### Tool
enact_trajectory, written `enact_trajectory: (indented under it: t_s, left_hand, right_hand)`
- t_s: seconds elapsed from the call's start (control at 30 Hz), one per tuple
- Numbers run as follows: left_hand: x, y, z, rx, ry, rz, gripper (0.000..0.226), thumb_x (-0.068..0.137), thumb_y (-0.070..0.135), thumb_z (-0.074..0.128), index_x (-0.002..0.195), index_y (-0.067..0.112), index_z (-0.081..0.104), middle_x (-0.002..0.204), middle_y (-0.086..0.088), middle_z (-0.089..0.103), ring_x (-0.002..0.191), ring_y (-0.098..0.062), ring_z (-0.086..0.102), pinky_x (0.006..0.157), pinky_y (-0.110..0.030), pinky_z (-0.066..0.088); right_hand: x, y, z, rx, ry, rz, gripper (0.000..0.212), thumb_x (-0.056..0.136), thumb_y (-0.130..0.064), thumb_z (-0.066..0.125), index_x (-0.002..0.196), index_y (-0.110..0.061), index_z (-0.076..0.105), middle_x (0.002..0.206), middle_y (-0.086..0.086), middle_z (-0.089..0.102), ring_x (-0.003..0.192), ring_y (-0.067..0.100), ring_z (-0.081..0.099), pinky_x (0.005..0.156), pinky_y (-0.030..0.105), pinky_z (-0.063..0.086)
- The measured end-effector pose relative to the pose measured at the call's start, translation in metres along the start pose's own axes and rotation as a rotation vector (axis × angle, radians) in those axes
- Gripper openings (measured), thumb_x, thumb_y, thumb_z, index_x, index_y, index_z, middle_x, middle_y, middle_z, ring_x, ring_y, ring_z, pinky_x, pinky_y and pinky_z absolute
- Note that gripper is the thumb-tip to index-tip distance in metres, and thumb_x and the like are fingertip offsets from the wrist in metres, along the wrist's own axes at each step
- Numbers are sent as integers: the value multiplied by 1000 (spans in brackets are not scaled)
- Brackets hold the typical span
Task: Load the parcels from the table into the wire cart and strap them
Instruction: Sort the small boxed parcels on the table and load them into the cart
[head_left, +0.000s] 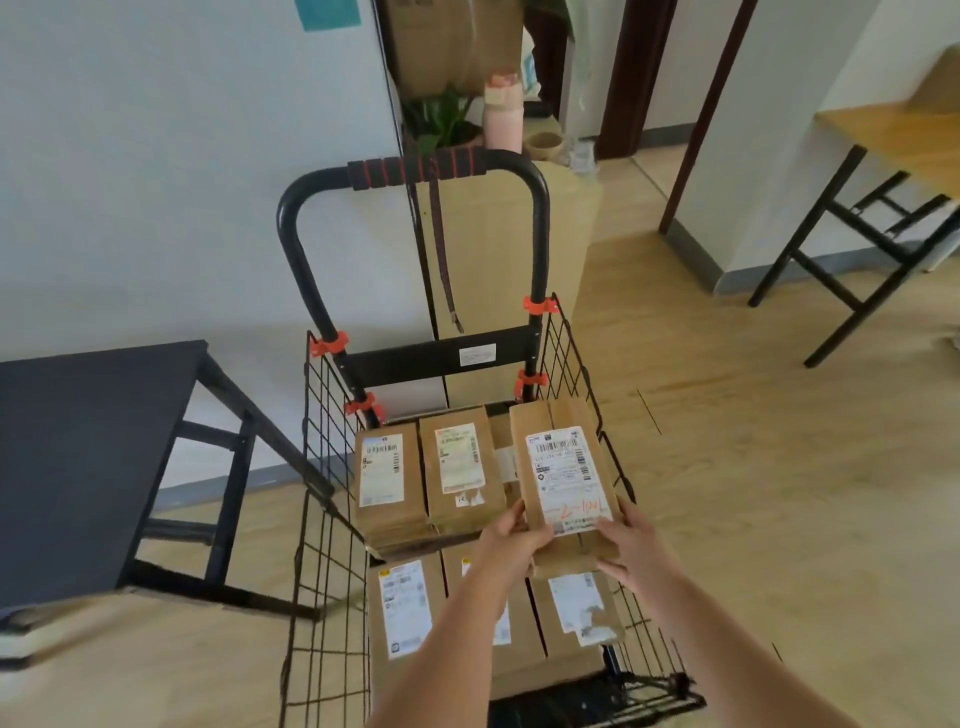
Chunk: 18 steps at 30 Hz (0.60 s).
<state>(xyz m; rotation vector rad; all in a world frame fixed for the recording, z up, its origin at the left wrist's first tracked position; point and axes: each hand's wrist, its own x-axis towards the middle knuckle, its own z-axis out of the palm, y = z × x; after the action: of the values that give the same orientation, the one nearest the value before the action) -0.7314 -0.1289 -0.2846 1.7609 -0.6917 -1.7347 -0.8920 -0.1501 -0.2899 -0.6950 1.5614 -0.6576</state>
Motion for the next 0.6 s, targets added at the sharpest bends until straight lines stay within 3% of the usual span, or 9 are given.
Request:
enact_trajectory:
  t_s: [0.07, 0.2, 0.3, 0.43, 0.53, 0.6]
  left_hand:
    - [21, 7, -1, 17, 23, -14, 68, 86, 22, 73, 146, 30, 42, 108, 15, 65, 100, -10, 64, 87, -31, 55]
    - [67, 20, -8, 56, 80, -21, 60, 87, 16, 72, 141, 27, 49, 101, 16, 64, 95, -9, 66, 86, -29, 57]
    - [100, 24, -11, 77, 127, -30, 55, 86, 12, 73, 137, 22, 54, 117, 8, 67, 104, -11, 65, 92, -31, 55]
    - [135, 29, -13, 162, 193, -27, 46, 87, 20, 71, 130, 34, 59, 105, 20, 68, 87, 2, 66, 65, -14, 54]
    - [156, 29, -14, 236, 250, -12, 43, 87, 24, 72, 127, 37, 61, 107, 19, 70, 87, 1, 66, 62, -14, 54]
    - [167, 26, -14, 274, 284, -24, 42, 87, 22, 71, 127, 34, 61, 110, 16, 71, 90, -2, 67, 57, -10, 50]
  right_hand:
    - [24, -7, 5, -95, 2, -3, 37, 97, -7, 55, 132, -20, 54, 109, 2, 66, 96, 25, 65, 89, 52, 56]
    - [73, -17, 21, -214, 14, -16, 39, 98, -6, 52, 136, -17, 51, 116, 4, 67, 101, 28, 67, 87, 52, 57]
    - [106, -19, 31, -267, 19, -15, 42, 99, -7, 51, 140, -20, 49, 118, 1, 66, 102, 22, 66, 87, 48, 58]
    - [144, -17, 42, -341, 48, -3, 36, 101, -11, 48, 136, -20, 52, 117, 2, 67, 100, 19, 66, 86, 46, 58]
    - [166, -13, 50, -382, 55, 11, 31, 100, -16, 49, 130, -22, 54, 116, 0, 67, 103, 20, 65, 88, 45, 57]
    - [178, -8, 53, -426, 65, 18, 27, 99, -15, 51, 125, -21, 57, 111, -1, 68, 98, 16, 67, 82, 38, 59]
